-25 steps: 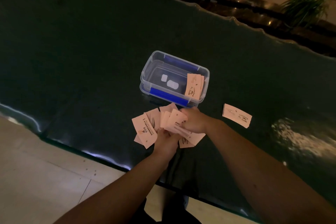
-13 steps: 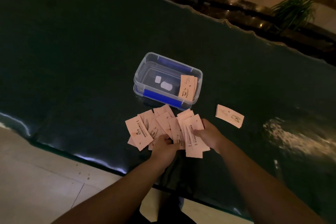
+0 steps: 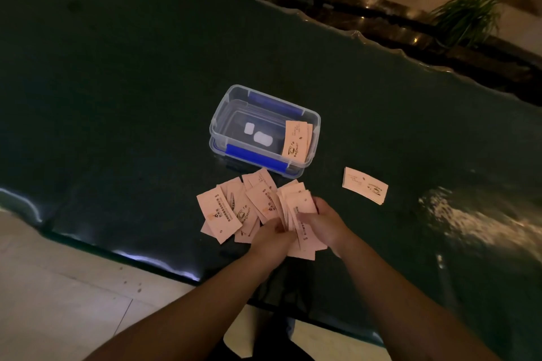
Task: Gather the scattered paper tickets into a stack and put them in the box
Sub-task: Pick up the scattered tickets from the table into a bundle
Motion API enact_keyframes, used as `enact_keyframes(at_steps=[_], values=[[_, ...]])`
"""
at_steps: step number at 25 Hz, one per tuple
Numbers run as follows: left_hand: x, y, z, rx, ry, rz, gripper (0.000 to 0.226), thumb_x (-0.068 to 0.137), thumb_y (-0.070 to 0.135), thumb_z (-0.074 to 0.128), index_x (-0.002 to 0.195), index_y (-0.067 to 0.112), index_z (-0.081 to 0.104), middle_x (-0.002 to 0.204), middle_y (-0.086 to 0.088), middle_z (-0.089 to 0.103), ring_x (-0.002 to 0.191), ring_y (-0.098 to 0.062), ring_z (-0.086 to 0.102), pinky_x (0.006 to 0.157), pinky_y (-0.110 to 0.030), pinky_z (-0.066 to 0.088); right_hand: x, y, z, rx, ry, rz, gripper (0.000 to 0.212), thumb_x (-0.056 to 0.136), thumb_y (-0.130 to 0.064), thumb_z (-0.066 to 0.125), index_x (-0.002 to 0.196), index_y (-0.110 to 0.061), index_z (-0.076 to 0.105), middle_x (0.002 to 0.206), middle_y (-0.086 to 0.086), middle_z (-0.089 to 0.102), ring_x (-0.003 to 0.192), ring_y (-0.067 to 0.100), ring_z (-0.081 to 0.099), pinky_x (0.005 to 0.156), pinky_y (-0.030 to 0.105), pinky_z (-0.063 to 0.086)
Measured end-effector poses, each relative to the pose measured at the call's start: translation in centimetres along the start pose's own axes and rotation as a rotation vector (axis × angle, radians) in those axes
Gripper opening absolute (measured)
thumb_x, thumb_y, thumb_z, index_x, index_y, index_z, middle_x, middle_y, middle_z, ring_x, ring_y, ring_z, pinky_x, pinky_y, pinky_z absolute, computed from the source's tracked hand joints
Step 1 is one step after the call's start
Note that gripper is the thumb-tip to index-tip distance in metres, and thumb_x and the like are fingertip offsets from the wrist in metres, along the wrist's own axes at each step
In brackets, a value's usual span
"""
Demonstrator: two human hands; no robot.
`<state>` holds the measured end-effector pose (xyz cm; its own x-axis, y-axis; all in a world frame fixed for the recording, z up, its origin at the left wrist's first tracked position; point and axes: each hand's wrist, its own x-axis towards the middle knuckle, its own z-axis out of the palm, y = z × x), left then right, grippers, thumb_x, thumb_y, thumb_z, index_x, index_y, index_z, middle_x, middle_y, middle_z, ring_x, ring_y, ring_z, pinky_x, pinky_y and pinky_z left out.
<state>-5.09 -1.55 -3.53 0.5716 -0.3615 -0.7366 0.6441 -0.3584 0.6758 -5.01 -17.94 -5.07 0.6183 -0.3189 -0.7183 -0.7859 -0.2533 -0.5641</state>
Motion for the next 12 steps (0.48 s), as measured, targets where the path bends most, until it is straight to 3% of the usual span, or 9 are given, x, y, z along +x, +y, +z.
enact_keyframes(at_steps=[3,6,9,12], values=[[0.0,0.2,-0.4,0.041,-0.052,-0.019,0.046,0.1,0.019,0.056,0.145,0.027,0.053,0.136,0.001,0.064,0.12,-0.018,0.061,0.103,-0.04,0.051,-0.3,-0.3,0.6,0.056,-0.035,-0.021,0.06,0.09,-0.023,0.08,0.144,-0.029,0.053,0.141,-0.002,0.065,0.112,0.015,0.061,0.084,0.038,0.051],[0.1,0.1,-1.1,0.119,-0.093,0.003,0.046,0.1,0.021,0.056,0.145,0.028,0.053,0.141,0.0,0.062,0.128,-0.021,0.058,0.11,-0.047,0.048,-0.4,-0.3,0.8,0.077,-0.029,-0.034,0.057,0.089,-0.02,0.081,0.139,-0.029,0.055,0.137,-0.003,0.066,0.106,0.013,0.061,0.082,0.037,0.05],[0.1,0.2,-1.4,0.126,-0.132,0.022,0.035,0.1,0.024,0.058,0.134,0.032,0.059,0.137,0.003,0.064,0.128,-0.018,0.058,0.107,-0.04,0.047,-0.8,-0.1,0.5,0.102,-0.013,-0.008,0.059,0.088,-0.02,0.081,0.139,-0.028,0.053,0.13,-0.002,0.066,0.107,0.018,0.067,0.081,0.04,0.055],[0.8,-0.2,-1.6,0.194,-0.16,0.072,0.036,0.099,0.027,0.058,0.135,0.034,0.058,0.138,0.006,0.063,0.123,-0.014,0.057,0.101,-0.035,0.047,-1.0,0.2,0.2,0.187,-0.026,0.056,0.058,0.086,-0.017,0.082,0.135,-0.029,0.053,0.125,-0.001,0.067,0.109,0.025,0.069,0.087,0.048,0.059]])
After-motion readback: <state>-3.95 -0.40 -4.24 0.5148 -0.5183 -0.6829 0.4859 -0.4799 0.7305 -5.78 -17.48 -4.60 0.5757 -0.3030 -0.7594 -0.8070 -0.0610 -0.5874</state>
